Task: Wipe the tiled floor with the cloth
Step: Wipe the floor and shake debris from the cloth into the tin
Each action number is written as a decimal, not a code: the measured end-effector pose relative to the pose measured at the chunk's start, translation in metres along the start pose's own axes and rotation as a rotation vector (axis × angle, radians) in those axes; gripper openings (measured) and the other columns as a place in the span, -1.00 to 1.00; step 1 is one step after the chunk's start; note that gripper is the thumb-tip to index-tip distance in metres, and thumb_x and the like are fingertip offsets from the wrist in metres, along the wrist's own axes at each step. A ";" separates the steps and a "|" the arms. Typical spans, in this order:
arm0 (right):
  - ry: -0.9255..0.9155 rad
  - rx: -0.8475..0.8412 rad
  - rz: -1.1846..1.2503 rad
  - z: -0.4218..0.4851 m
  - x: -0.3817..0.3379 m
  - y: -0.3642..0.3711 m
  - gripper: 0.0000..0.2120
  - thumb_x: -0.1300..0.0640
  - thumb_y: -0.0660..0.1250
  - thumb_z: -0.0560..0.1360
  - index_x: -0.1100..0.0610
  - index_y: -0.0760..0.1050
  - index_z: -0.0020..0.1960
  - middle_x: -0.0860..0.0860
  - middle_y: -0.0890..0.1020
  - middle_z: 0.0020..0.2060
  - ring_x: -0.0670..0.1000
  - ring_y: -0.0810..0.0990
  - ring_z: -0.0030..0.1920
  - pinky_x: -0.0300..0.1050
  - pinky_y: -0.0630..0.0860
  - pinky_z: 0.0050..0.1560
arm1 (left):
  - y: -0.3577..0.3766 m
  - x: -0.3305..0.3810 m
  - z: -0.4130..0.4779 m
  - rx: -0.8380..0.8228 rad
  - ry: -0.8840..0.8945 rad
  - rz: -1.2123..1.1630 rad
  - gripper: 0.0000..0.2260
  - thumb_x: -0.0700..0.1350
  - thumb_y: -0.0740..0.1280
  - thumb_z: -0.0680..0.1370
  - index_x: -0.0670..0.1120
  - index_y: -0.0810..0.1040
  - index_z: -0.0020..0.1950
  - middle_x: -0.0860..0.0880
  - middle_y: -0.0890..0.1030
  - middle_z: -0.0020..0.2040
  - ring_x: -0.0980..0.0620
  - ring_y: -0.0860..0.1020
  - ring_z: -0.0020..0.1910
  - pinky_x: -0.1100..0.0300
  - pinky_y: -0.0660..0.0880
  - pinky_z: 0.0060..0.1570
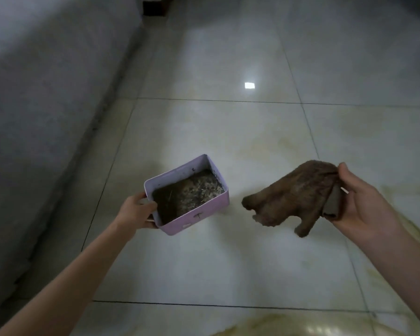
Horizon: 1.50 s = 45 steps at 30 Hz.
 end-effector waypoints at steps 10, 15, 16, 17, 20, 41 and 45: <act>0.064 0.159 0.026 -0.117 -0.153 -0.069 -0.66 0.19 0.36 0.36 0.31 0.54 0.09 0.20 0.67 -0.18 0.10 0.70 -0.22 -0.06 0.59 -0.39 | 0.103 0.138 -0.128 -0.051 -0.110 0.009 -0.60 -0.42 0.25 0.55 -0.25 0.30 0.37 -0.30 0.51 0.08 -0.28 0.56 -0.13 -0.11 0.60 -0.33; 0.080 0.219 0.027 -0.169 -0.234 -0.106 -0.56 0.21 0.38 0.33 0.35 0.51 0.17 0.30 0.65 -0.09 0.20 0.68 -0.19 0.03 0.56 -0.39 | 0.159 0.203 -0.184 -0.088 -0.172 0.069 -0.60 -0.45 0.29 0.51 -0.11 0.28 0.23 -0.25 0.52 -0.01 -0.22 0.60 -0.20 -0.11 0.60 -0.34; 0.079 0.233 0.029 -0.177 -0.250 -0.115 -0.55 0.21 0.39 0.32 0.34 0.51 0.18 0.29 0.66 -0.09 0.20 0.69 -0.17 0.02 0.56 -0.38 | 0.170 0.213 -0.193 -0.095 -0.189 0.071 -0.58 -0.45 0.30 0.50 -0.10 0.27 0.22 -0.25 0.53 0.00 -0.24 0.60 -0.19 -0.12 0.59 -0.32; 0.079 0.246 0.033 -0.184 -0.264 -0.125 -0.55 0.21 0.39 0.31 0.33 0.52 0.18 0.28 0.67 -0.08 0.19 0.69 -0.16 0.01 0.57 -0.37 | 0.181 0.221 -0.201 -0.101 -0.204 0.067 -0.56 -0.46 0.31 0.49 -0.09 0.27 0.22 -0.24 0.53 0.00 -0.25 0.61 -0.17 -0.11 0.58 -0.32; 0.066 0.286 0.032 -0.197 -0.302 -0.155 -0.55 0.19 0.42 0.30 0.31 0.53 0.16 0.27 0.67 -0.04 0.19 0.70 -0.08 0.04 0.59 -0.26 | 0.220 0.243 -0.216 -0.137 -0.239 0.035 -0.54 -0.50 0.31 0.46 -0.12 0.29 0.23 -0.25 0.54 0.03 -0.28 0.63 -0.14 -0.08 0.61 -0.31; 0.208 0.331 -0.072 -0.049 -0.363 -0.256 -0.59 0.25 0.41 0.28 0.36 0.52 0.10 0.29 0.67 -0.09 0.20 0.70 -0.14 -0.06 0.58 -0.32 | 0.375 0.227 -0.124 -0.005 -0.477 -0.200 -0.42 -0.63 0.21 0.33 -0.43 0.27 0.35 -0.43 0.41 0.28 -0.41 0.53 0.04 -0.20 0.56 -0.13; 0.259 0.256 -0.130 0.003 -0.366 -0.256 -0.63 0.31 0.38 0.34 0.42 0.46 0.11 0.31 0.66 -0.04 0.25 0.69 -0.13 0.08 0.58 -0.34 | 0.401 0.210 -0.098 0.058 -0.525 -0.286 -0.30 -0.67 0.20 0.29 -0.34 0.21 0.40 -0.40 0.38 0.32 -0.46 0.48 0.15 -0.23 0.54 -0.08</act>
Point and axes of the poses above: each hand's wrist, its own z-axis towards the middle knuckle, its own y-axis out of the palm, x = y × z, the point moved 7 cm from there along z, towards the middle knuckle
